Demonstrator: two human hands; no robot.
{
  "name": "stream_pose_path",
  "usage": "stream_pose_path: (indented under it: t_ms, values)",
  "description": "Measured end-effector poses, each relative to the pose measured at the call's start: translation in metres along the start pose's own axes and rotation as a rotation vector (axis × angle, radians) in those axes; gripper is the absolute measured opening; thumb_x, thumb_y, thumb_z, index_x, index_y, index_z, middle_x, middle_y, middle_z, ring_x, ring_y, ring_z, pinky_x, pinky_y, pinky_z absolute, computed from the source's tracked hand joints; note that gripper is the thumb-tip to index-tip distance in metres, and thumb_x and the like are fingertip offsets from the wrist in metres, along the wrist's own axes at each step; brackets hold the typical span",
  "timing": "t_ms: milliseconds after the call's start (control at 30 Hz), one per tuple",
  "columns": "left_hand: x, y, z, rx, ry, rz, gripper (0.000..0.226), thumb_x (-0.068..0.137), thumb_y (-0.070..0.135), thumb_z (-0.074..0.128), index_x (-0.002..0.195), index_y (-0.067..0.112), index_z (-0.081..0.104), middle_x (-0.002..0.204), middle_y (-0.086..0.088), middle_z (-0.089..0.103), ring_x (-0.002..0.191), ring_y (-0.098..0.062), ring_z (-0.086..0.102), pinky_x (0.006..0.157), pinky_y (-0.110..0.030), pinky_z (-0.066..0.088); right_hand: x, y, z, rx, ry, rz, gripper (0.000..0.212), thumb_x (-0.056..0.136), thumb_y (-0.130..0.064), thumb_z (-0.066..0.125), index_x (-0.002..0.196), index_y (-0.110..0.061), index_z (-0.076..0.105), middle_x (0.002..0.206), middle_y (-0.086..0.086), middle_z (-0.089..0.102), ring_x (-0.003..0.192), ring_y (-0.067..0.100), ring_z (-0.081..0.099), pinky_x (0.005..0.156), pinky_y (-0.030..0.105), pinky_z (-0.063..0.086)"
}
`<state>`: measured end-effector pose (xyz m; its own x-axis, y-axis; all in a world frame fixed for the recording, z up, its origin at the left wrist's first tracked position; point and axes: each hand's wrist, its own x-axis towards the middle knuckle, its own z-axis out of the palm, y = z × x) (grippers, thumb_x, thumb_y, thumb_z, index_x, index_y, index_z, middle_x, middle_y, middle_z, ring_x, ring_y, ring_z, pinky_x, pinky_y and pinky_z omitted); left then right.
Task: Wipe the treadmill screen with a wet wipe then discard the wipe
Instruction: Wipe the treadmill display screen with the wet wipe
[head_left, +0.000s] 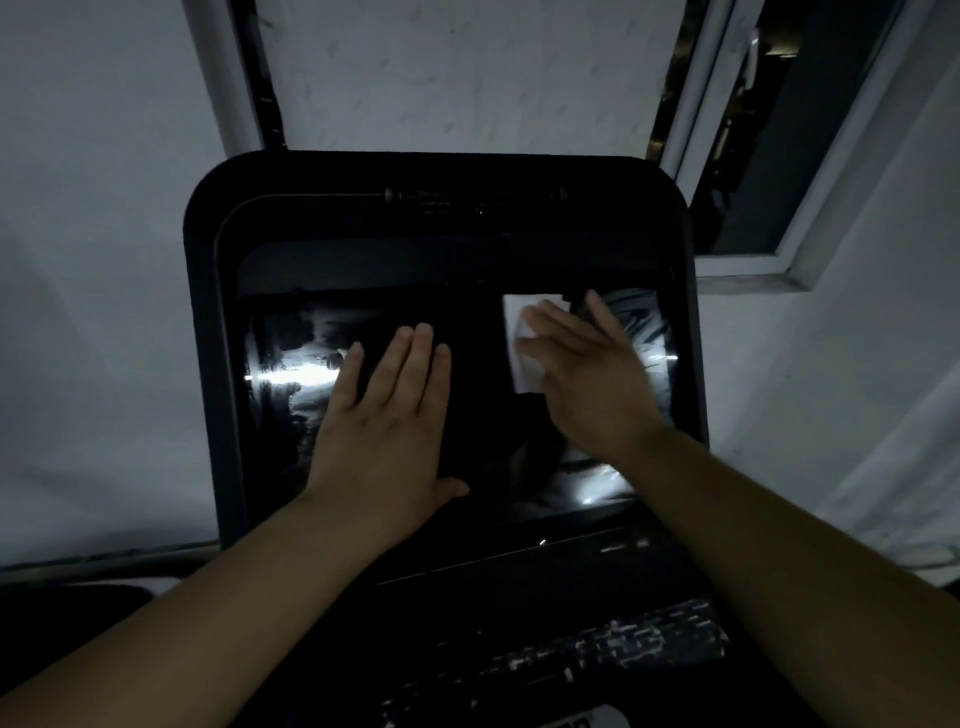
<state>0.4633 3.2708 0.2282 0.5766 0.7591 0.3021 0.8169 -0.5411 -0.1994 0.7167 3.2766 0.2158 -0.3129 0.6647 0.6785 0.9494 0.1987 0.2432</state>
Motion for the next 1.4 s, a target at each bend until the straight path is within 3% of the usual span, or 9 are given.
stream_pose_path:
  t_ms: [233, 467, 700, 967, 1100, 1233, 1400]
  values:
    - [0.027, 0.013, -0.007, 0.045, -0.019, 0.025, 0.114, 0.089, 0.073, 0.048, 0.158, 0.011, -0.018, 0.167, -0.013, -0.025, 0.154, -0.024, -0.023, 0.123, -0.056, -0.011, -0.024, 0.06, -0.013, -0.061, -0.039, 0.159, 0.043, 0.089, -0.019, 0.041, 0.117, -0.007, 0.072, 0.139, 0.016, 0.064, 0.135, 0.03, 0.056, 0.123, 0.057, 0.026]
    - [0.064, 0.035, -0.012, 0.09, -0.028, 0.082, 0.105, 0.093, 0.065, 0.05, 0.159, 0.017, -0.016, 0.168, -0.011, -0.023, 0.155, -0.025, -0.022, 0.122, -0.057, -0.012, -0.016, 0.032, -0.007, 0.017, -0.054, -0.004, 0.046, 0.087, -0.018, 0.04, 0.117, -0.01, 0.074, 0.141, 0.015, 0.063, 0.137, 0.029, 0.055, 0.123, 0.054, 0.029]
    - [0.073, 0.033, -0.008, 0.136, -0.075, 0.081, 0.105, 0.093, 0.063, 0.055, 0.16, 0.019, -0.013, 0.168, -0.011, -0.023, 0.154, -0.026, -0.022, 0.121, -0.061, -0.011, -0.037, 0.084, -0.018, -0.021, -0.042, 0.081, 0.046, 0.088, -0.018, 0.04, 0.118, -0.008, 0.073, 0.14, 0.014, 0.063, 0.134, 0.03, 0.058, 0.119, 0.059, 0.033]
    - [0.074, 0.035, -0.008, 0.142, -0.081, 0.072, 0.106, 0.092, 0.064, 0.055, 0.16, 0.02, -0.014, 0.168, -0.009, -0.023, 0.155, -0.025, -0.022, 0.122, -0.06, -0.012, -0.016, 0.032, -0.009, 0.011, -0.005, -0.01, 0.045, 0.086, -0.018, 0.043, 0.115, -0.008, 0.075, 0.138, 0.016, 0.065, 0.134, 0.032, 0.058, 0.119, 0.056, 0.035]
    - [0.074, 0.033, -0.007, 0.135, -0.079, 0.075, 0.107, 0.092, 0.064, 0.056, 0.16, 0.021, -0.015, 0.168, -0.009, -0.024, 0.154, -0.024, -0.022, 0.122, -0.06, -0.011, -0.032, 0.062, -0.015, -0.003, -0.087, 0.027, 0.05, 0.084, -0.019, 0.041, 0.122, -0.014, 0.073, 0.143, 0.011, 0.062, 0.138, 0.027, 0.054, 0.121, 0.055, 0.032]
    - [0.075, 0.034, -0.009, 0.151, -0.098, 0.079, 0.107, 0.092, 0.063, 0.056, 0.159, 0.02, -0.015, 0.168, -0.01, -0.024, 0.154, -0.026, -0.022, 0.122, -0.061, -0.008, -0.052, 0.093, -0.028, -0.064, -0.08, 0.133, 0.052, 0.085, -0.018, 0.039, 0.124, -0.01, 0.072, 0.14, 0.015, 0.063, 0.133, 0.033, 0.058, 0.12, 0.057, 0.031]
    - [0.076, 0.035, -0.009, 0.147, -0.099, 0.074, 0.107, 0.092, 0.062, 0.057, 0.16, 0.02, -0.014, 0.168, -0.01, -0.024, 0.155, -0.026, -0.021, 0.122, -0.06, -0.009, -0.034, 0.054, -0.017, -0.035, -0.056, 0.063, 0.051, 0.079, -0.021, 0.043, 0.118, -0.01, 0.074, 0.137, 0.016, 0.065, 0.131, 0.035, 0.059, 0.121, 0.055, 0.032]
